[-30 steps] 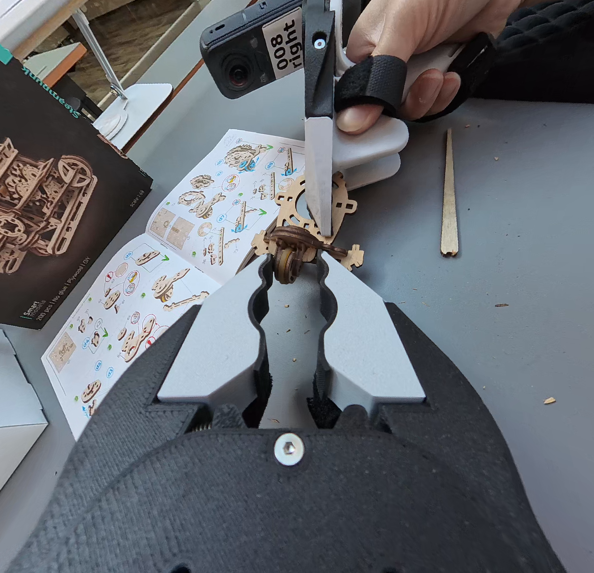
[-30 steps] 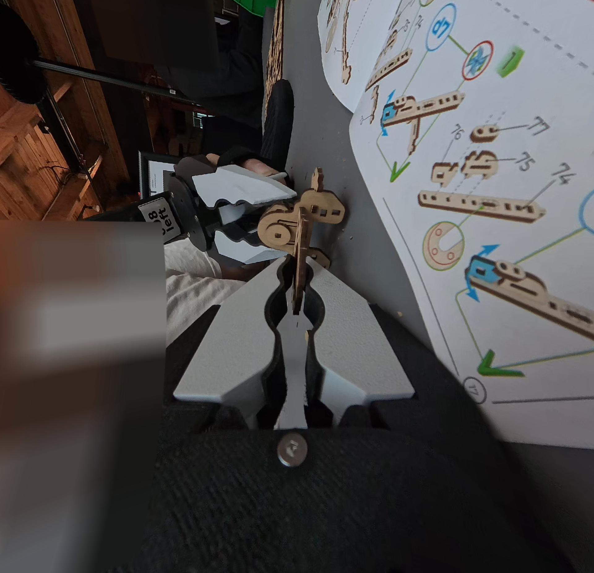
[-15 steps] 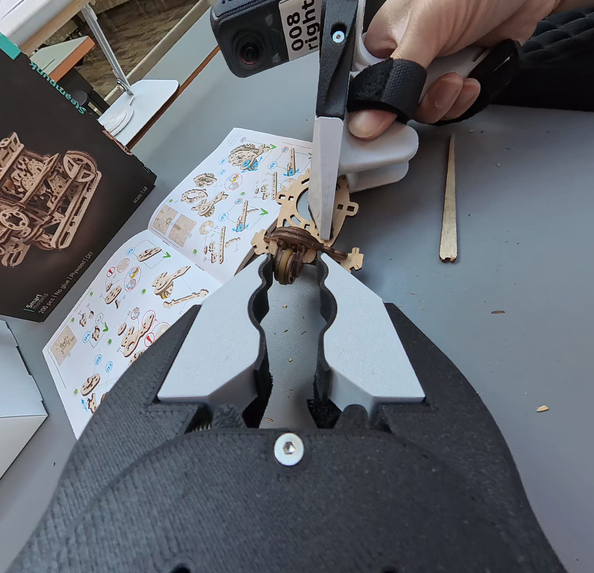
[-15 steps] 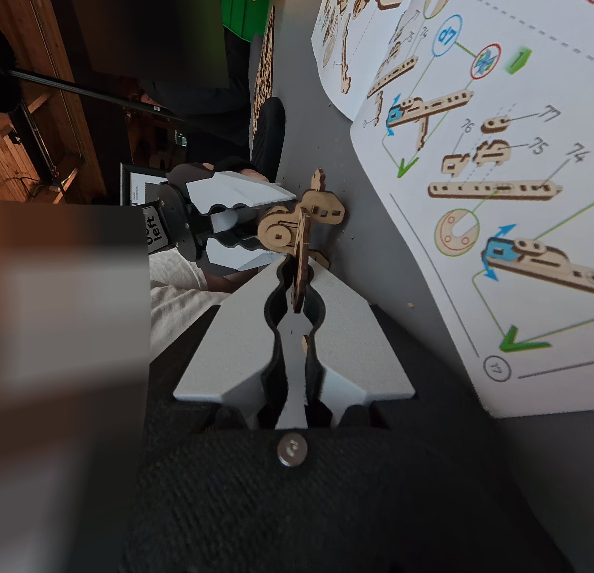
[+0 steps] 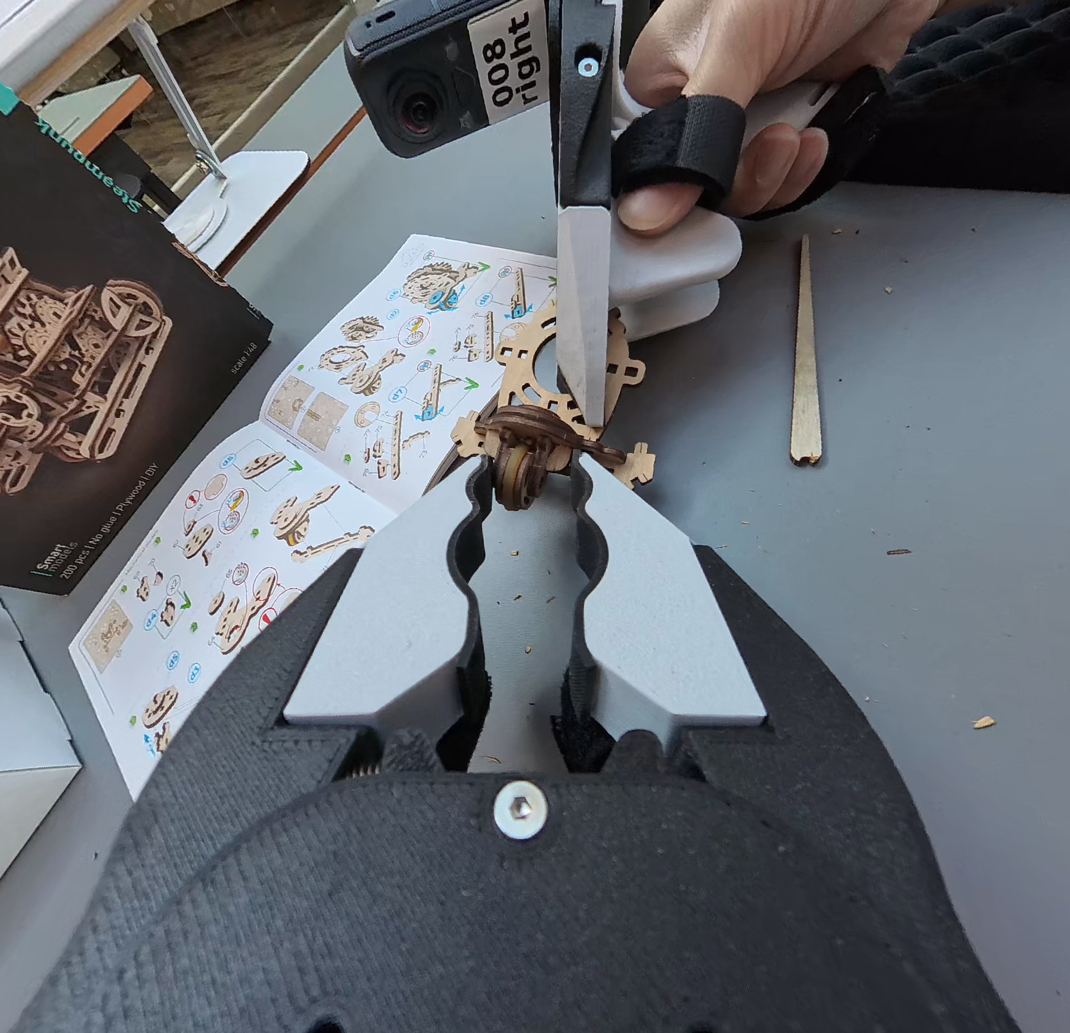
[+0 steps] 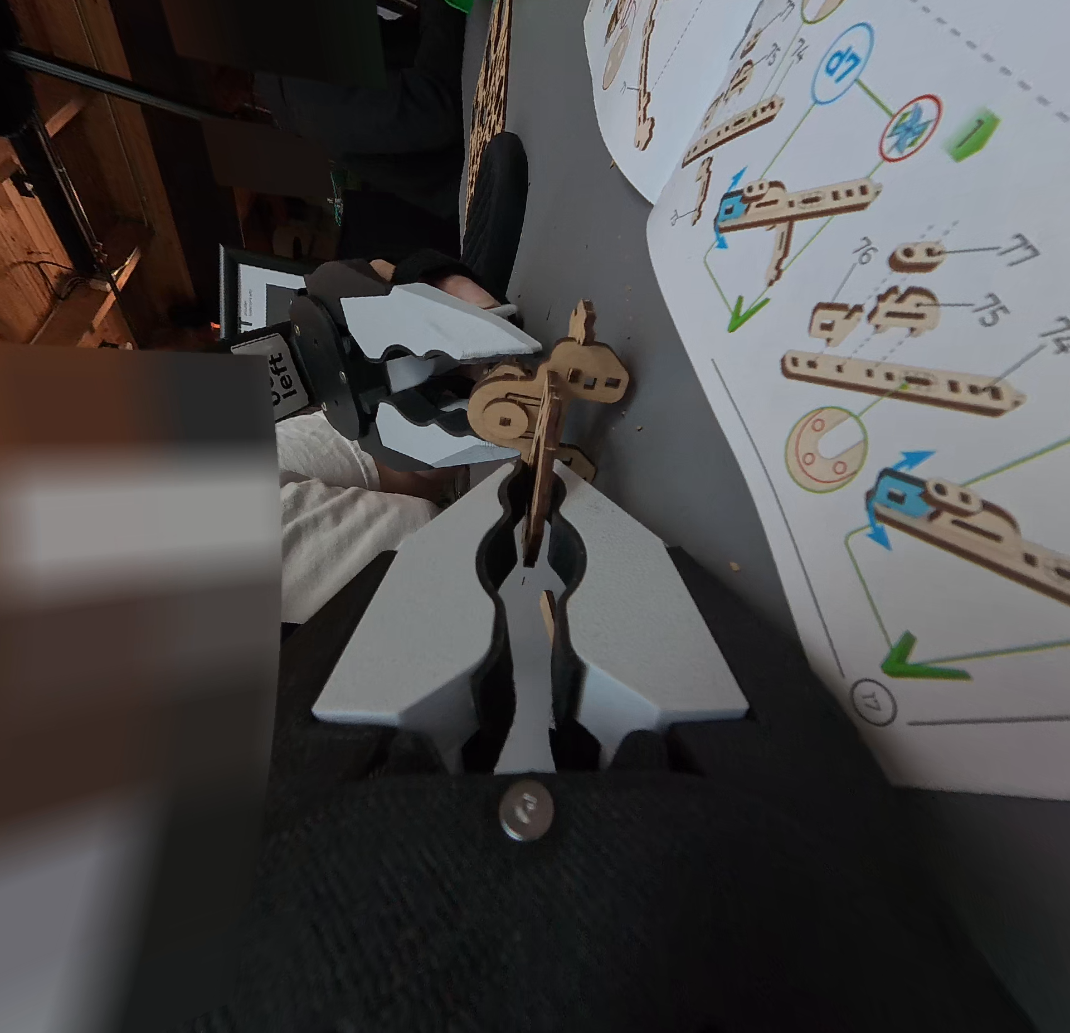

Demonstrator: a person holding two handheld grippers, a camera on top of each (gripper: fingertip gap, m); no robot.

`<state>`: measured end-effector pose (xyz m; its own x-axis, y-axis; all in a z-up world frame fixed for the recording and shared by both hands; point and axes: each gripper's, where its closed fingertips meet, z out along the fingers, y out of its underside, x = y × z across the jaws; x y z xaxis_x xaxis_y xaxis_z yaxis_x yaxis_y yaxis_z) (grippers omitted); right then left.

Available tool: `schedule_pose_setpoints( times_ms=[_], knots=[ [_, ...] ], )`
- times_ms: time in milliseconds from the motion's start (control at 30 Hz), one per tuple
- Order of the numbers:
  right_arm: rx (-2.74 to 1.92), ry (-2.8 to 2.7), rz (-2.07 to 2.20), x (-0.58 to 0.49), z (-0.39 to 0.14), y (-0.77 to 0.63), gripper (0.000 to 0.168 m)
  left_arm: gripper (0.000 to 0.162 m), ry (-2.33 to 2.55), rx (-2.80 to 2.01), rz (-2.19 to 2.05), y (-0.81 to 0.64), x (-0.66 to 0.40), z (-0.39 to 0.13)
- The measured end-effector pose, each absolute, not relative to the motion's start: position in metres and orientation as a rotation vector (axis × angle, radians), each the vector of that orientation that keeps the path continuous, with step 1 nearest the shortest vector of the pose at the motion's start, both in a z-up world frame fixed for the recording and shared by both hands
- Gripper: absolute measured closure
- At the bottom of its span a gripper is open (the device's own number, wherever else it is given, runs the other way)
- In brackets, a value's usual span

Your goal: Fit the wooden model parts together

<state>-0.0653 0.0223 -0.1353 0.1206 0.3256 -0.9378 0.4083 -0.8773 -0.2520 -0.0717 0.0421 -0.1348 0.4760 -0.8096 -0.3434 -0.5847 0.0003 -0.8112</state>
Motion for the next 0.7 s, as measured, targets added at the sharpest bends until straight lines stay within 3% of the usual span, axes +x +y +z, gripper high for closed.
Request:
schedule_pose_setpoints(
  times_ms=[700],
  knots=[
    [2.387,0.650,-1.952,-0.0680,-0.1359,0.0237,0.167,0.139,1.168,-1.722,-0.269,0.0413,-0.0726,-0.1348]
  ],
)
